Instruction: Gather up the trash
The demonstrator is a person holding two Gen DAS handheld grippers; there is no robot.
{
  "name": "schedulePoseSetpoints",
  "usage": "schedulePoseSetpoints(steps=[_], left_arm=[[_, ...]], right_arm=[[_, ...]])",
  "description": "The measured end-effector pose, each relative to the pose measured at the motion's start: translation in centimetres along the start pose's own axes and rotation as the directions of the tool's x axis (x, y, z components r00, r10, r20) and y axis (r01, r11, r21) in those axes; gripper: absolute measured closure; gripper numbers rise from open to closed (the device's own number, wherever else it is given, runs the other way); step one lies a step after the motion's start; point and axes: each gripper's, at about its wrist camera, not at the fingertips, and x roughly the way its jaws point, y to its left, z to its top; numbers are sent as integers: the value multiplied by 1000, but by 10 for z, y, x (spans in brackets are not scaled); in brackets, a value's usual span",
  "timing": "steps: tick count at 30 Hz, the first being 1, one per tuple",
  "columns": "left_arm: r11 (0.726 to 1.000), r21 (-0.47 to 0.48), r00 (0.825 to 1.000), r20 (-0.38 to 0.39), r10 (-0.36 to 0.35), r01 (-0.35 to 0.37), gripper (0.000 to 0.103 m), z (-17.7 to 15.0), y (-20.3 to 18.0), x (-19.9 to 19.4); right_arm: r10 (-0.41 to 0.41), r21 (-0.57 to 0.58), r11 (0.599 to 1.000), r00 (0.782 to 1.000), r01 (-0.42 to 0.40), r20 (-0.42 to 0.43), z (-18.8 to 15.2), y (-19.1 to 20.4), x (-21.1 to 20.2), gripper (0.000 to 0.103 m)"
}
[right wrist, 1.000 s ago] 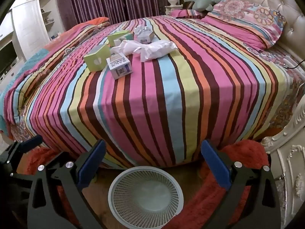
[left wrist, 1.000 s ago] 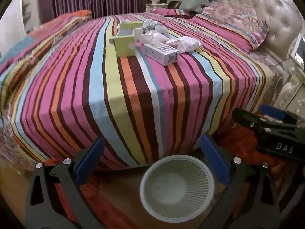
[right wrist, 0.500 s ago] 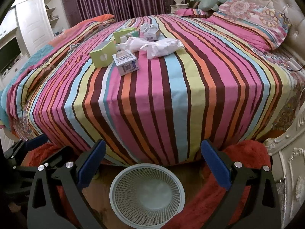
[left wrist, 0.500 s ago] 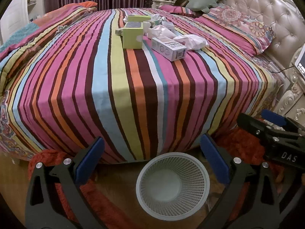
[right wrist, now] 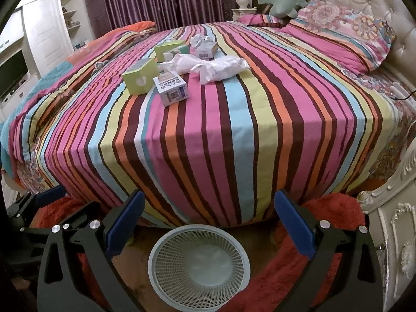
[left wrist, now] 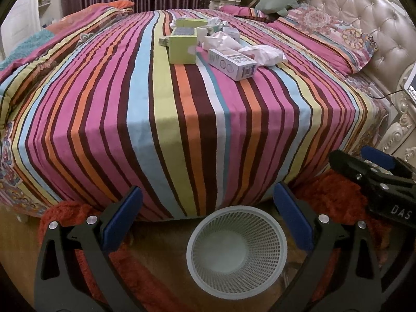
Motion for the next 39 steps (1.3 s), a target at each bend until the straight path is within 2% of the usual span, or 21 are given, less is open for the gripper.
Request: schedulePoseSetpoints(steps=[39], left_arm=[[1000,-6,1000,-9,-18,18,6,1,0,4]], right_arm=[[-13,8,1000,999,13,-48,-3,-2,9,8]])
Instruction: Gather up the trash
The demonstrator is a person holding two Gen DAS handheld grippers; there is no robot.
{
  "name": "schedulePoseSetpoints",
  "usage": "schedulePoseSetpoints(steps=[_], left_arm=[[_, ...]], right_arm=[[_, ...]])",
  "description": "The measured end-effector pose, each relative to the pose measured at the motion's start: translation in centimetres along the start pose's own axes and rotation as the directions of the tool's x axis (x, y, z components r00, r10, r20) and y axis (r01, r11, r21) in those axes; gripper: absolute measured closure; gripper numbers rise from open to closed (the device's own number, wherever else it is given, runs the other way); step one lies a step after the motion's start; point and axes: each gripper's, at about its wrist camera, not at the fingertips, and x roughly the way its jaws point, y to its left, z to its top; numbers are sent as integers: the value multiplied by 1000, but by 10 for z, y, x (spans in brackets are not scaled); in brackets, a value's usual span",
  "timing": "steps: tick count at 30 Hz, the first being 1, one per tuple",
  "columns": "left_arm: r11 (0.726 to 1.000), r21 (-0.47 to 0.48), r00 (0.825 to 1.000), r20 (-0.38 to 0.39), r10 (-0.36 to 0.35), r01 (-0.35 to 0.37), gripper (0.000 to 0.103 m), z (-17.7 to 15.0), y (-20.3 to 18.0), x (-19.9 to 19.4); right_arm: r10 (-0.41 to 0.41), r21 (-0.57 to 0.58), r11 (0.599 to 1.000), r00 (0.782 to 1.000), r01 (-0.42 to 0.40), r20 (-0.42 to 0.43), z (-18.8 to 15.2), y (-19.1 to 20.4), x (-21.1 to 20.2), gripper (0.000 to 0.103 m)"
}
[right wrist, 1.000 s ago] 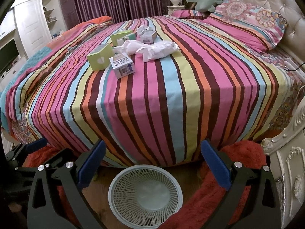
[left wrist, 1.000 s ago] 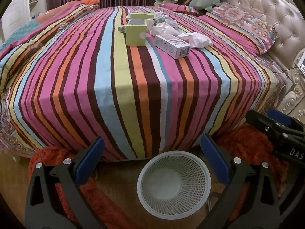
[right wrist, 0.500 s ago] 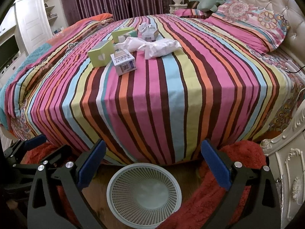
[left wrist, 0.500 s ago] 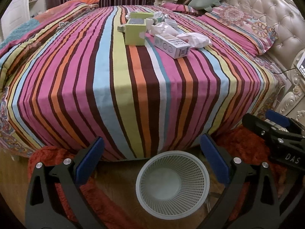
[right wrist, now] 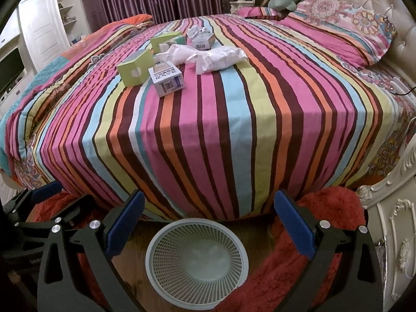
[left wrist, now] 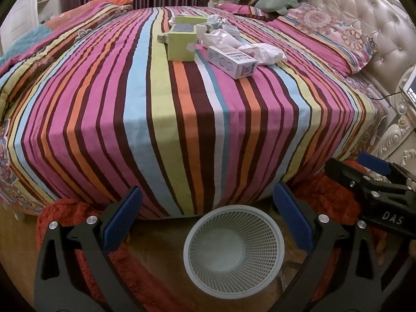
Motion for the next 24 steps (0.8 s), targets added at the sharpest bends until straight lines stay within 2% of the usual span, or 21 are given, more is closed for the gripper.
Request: schedulePoseSetpoints(steps=[9,24], left_arm=[[999,14,999,2,38,-38,6,1,-2,-1],[999,-3,999,-27,38,-38,6,1,1,7]], right_arm=[[1,-6,1000,1000,-1,-11,-1,1,3,8],[-2,49,999,998,5,-64,-1,-7,11,8]])
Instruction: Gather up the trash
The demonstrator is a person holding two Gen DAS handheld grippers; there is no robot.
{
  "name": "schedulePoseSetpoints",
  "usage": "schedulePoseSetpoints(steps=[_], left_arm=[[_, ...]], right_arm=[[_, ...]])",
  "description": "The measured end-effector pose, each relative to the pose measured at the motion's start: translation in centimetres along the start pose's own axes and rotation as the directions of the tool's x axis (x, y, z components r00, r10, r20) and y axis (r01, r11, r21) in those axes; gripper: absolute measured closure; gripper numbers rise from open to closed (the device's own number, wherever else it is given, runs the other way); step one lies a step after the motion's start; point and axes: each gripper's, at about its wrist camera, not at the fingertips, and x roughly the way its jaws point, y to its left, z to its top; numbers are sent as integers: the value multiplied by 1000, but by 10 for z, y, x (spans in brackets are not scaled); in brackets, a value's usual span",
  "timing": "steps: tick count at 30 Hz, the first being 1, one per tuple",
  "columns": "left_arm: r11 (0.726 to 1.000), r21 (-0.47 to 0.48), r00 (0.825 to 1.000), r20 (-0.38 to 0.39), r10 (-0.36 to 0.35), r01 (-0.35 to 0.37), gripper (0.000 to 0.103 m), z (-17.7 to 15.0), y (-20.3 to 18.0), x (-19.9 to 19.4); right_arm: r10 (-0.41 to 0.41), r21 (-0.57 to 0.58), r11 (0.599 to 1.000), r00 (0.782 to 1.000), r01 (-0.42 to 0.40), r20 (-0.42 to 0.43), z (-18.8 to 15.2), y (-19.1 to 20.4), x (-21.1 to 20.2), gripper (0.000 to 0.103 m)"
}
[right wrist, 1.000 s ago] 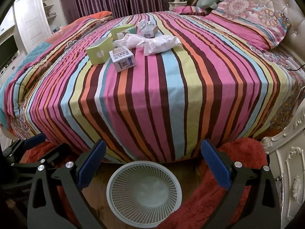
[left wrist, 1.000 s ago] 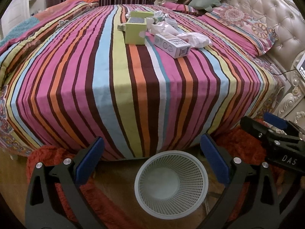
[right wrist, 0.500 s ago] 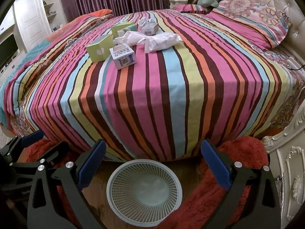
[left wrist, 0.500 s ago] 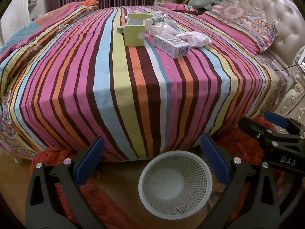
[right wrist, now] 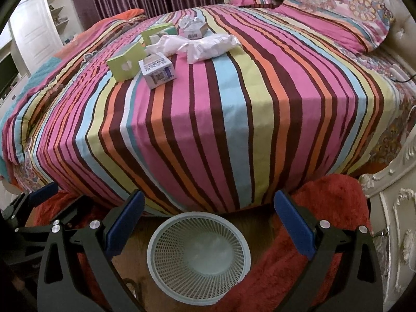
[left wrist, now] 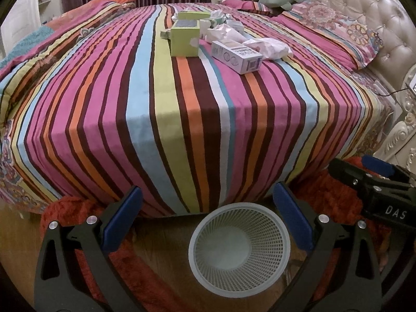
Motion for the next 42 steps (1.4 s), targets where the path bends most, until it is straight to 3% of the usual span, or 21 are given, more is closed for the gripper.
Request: schedulePoseSetpoints(steps=[24,35,42], left_arm=[[999,-30,998,-58,7,-9,6,1,7,19],[999,-39,998,-65,16,-18,6,8,13,25],[999,-30,998,-49,32,-34,6,25,16,29]], right_arm=[[6,22,1000,998,-4,-59,0,-7,11,8],[20,89,996,995,-11,-102,8,-20,22,8],[20,70,997,998,-15,-64,27,-19,23,8]])
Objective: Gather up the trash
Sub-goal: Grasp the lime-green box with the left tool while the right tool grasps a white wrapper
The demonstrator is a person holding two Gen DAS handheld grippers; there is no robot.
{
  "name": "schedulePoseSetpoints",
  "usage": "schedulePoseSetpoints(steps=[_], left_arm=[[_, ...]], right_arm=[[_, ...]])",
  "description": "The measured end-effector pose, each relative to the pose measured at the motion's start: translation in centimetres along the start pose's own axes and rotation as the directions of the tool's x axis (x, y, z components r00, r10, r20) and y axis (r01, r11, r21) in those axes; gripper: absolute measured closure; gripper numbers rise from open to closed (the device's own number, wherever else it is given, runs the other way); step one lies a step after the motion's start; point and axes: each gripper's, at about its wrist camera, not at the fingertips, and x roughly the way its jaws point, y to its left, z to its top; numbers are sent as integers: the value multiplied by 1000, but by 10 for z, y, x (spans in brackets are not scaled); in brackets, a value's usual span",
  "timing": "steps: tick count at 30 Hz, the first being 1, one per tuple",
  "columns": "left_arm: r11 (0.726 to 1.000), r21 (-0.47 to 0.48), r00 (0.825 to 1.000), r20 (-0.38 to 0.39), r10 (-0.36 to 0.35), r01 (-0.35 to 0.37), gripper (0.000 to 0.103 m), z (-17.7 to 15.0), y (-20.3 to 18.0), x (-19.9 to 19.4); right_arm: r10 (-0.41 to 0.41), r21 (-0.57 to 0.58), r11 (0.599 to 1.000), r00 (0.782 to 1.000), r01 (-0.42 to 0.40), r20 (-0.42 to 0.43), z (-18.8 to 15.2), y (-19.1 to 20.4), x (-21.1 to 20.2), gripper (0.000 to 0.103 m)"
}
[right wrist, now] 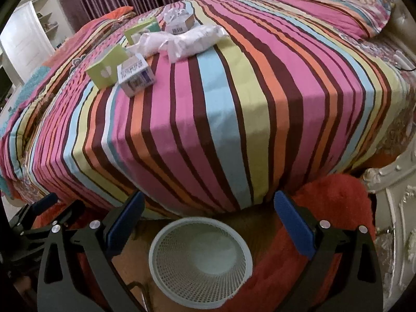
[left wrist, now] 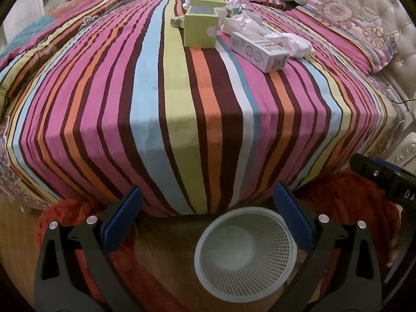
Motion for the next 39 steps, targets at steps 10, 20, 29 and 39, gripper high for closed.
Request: schedulePoseSetpoints(steps=[10,20,29,39], left_arm=[[1000,5,999,45,19,-19,6,36,5,6],[1000,-1,995,103,6,-6,6,83,8,18],[1000,-11,989,150,7,-5,6,133,17,34],[998,-53,993,119,-15,21,6,199,15,69]], right_arm=[[10,-16,1000,999,-10,30,27,4,7,8],[20,-72,997,994,-12,110,59,12,15,8],[37,-105,994,986,-20,162,101,8,23,8],[67,-161,986,994,-52,88,164,10,57,8]])
